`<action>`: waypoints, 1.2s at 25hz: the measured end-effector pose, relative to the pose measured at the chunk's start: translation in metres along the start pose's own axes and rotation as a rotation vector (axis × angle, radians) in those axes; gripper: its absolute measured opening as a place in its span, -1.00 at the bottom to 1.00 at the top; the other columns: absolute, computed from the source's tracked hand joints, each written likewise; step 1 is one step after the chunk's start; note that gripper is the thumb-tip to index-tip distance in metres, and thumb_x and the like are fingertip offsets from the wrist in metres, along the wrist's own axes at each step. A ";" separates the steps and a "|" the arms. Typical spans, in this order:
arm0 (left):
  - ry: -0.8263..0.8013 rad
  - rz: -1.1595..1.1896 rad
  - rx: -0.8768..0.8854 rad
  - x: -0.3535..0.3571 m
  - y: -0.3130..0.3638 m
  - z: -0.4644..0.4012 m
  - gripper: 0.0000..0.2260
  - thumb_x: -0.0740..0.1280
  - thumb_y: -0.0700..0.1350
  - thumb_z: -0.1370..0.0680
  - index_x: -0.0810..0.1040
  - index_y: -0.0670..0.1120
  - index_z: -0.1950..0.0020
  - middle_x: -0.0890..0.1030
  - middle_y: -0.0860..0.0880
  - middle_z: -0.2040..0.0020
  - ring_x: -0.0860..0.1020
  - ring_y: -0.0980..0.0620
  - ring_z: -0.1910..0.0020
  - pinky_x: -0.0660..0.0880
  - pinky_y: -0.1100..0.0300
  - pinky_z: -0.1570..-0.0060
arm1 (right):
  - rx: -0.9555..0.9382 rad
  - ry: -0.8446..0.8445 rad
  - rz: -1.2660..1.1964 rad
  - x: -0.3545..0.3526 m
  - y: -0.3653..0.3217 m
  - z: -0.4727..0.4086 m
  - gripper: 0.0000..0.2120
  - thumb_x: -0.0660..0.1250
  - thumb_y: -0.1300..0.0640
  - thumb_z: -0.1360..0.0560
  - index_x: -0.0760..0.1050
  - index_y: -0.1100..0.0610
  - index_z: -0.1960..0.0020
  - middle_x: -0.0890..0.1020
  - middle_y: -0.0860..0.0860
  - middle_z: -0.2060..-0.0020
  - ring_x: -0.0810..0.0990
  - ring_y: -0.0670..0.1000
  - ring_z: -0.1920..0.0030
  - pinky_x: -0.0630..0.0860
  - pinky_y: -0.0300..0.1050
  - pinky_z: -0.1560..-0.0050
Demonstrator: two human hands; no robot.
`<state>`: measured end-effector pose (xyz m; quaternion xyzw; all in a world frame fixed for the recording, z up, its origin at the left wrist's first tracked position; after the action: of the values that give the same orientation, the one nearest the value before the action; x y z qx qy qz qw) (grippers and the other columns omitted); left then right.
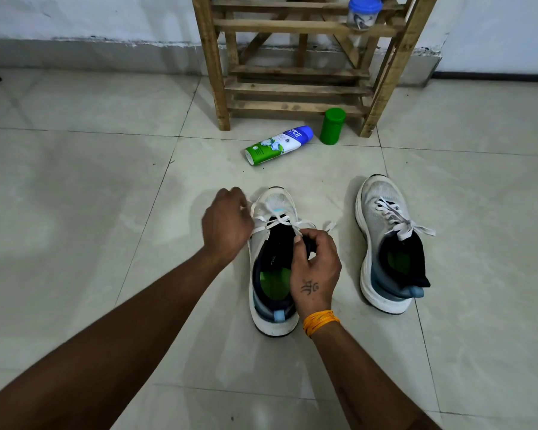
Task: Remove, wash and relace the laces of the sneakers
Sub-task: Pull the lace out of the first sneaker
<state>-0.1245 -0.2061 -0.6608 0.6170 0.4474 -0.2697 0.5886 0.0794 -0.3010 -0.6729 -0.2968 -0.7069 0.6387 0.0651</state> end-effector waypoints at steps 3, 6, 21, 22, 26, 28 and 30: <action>-0.180 0.105 0.362 0.009 0.043 0.015 -0.76 0.45 -0.01 -0.49 0.63 0.08 -0.16 0.57 0.02 -0.01 0.63 -0.07 0.03 0.55 0.02 0.13 | -0.010 -0.003 0.001 0.002 -0.001 -0.001 -0.93 0.39 0.24 -0.56 0.58 0.09 0.02 0.59 -0.07 0.12 0.56 -0.09 0.09 0.52 -0.07 0.01; -0.217 0.025 0.529 0.014 0.067 0.025 -0.65 0.43 -0.04 -0.48 0.59 0.09 -0.27 0.57 0.01 -0.09 0.63 -0.09 0.04 0.55 0.02 0.25 | -0.008 0.005 -0.004 0.002 0.000 0.000 -0.93 0.39 0.25 -0.56 0.59 0.10 0.01 0.60 -0.06 0.11 0.57 -0.08 0.08 0.53 -0.06 0.00; -0.110 -0.355 0.161 -0.005 0.005 -0.008 -0.80 0.36 -0.10 -0.51 0.55 -0.11 -0.11 0.55 -0.14 -0.02 0.62 -0.25 0.09 0.47 0.04 0.25 | 0.018 0.048 0.018 -0.005 0.003 -0.003 -0.94 0.39 0.22 -0.57 0.60 0.09 0.01 0.61 -0.06 0.12 0.57 -0.07 0.09 0.55 0.02 -0.01; -0.089 -0.327 0.274 -0.006 0.017 -0.002 -0.71 0.38 -0.05 -0.52 0.53 -0.08 -0.22 0.54 -0.13 -0.05 0.62 -0.22 0.11 0.50 0.02 0.28 | 0.023 0.052 0.015 -0.004 0.004 -0.002 -0.94 0.39 0.22 -0.57 0.59 0.09 0.01 0.61 -0.06 0.12 0.56 -0.09 0.09 0.54 -0.01 -0.01; -0.163 -0.150 0.719 0.008 0.067 0.021 -0.74 0.37 -0.01 -0.55 0.61 0.02 -0.23 0.58 -0.03 -0.02 0.63 -0.14 0.13 0.53 0.04 0.37 | 0.018 0.050 0.007 -0.003 0.002 -0.001 -0.94 0.39 0.24 -0.56 0.59 0.10 0.01 0.60 -0.06 0.11 0.55 -0.12 0.09 0.54 -0.03 0.00; -0.144 -0.183 0.846 0.016 0.077 0.026 -0.89 0.38 -0.06 -0.54 0.65 -0.03 -0.01 0.60 -0.03 0.09 0.61 -0.14 0.17 0.50 0.05 0.44 | 0.013 0.041 0.001 -0.002 0.002 -0.001 -0.94 0.38 0.23 -0.56 0.59 0.10 0.01 0.60 -0.05 0.11 0.56 -0.09 0.08 0.54 -0.01 0.00; -0.124 -0.238 0.869 0.018 0.071 0.020 -0.92 0.43 -0.13 -0.50 0.57 -0.07 0.16 0.56 -0.05 0.20 0.58 -0.15 0.22 0.42 0.10 0.50 | 0.016 0.035 0.015 -0.004 0.004 -0.002 -0.94 0.38 0.23 -0.56 0.59 0.10 0.01 0.60 -0.04 0.12 0.55 -0.09 0.10 0.54 0.00 0.01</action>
<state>-0.0505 -0.2146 -0.6449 0.7337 0.3244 -0.5346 0.2657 0.0848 -0.3013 -0.6750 -0.3127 -0.6984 0.6394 0.0752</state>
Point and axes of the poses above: each hand's wrist, its own z-axis away from the middle knuckle, its own x-axis out of the palm, y = z × x, the point moved 7 cm from there along -z, towards the middle knuckle
